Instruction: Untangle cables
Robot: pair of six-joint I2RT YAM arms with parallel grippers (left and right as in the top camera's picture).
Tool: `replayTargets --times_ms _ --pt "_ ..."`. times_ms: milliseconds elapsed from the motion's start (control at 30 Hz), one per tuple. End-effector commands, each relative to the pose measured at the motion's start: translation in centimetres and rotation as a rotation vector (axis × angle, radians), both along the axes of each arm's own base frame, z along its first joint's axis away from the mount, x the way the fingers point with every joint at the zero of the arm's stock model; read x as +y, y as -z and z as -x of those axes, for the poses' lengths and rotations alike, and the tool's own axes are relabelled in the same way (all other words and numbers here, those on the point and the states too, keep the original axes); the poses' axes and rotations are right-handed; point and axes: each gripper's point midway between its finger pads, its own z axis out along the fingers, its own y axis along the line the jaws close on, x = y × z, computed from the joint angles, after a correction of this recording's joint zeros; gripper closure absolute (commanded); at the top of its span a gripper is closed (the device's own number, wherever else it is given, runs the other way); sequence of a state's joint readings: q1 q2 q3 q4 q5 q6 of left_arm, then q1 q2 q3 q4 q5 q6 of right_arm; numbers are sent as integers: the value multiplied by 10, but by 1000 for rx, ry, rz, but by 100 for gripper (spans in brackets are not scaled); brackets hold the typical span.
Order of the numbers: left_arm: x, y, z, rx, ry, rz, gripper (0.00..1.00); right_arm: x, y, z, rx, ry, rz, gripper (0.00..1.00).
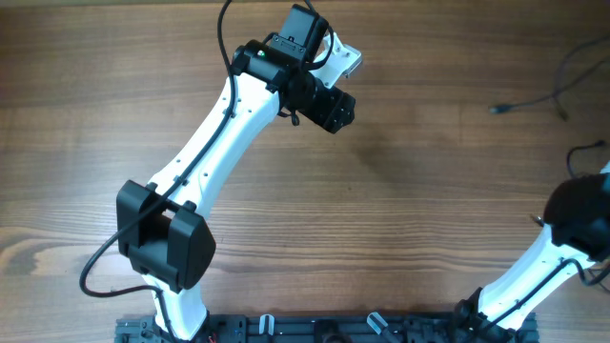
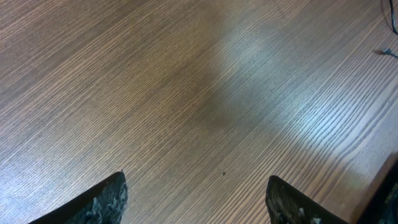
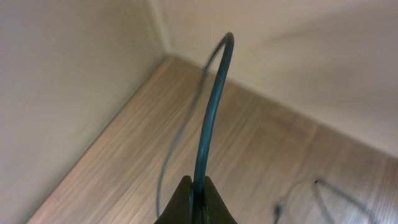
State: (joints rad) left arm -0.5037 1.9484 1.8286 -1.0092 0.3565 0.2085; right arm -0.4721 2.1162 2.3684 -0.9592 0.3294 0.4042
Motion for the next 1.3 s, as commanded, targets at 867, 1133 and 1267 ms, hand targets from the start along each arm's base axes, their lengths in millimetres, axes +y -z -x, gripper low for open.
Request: replayTargets --times_ms 867,1133,1267 --pt "-4 -25 5 -16 13 67 27 -25 193 -43 214 -251 -246 96" --pt "-2 -24 3 -23 5 54 22 -30 203 -39 213 -214 -270 1" --pt "-2 -24 2 -28 3 54 15 -26 196 -34 206 -184 -299 0"
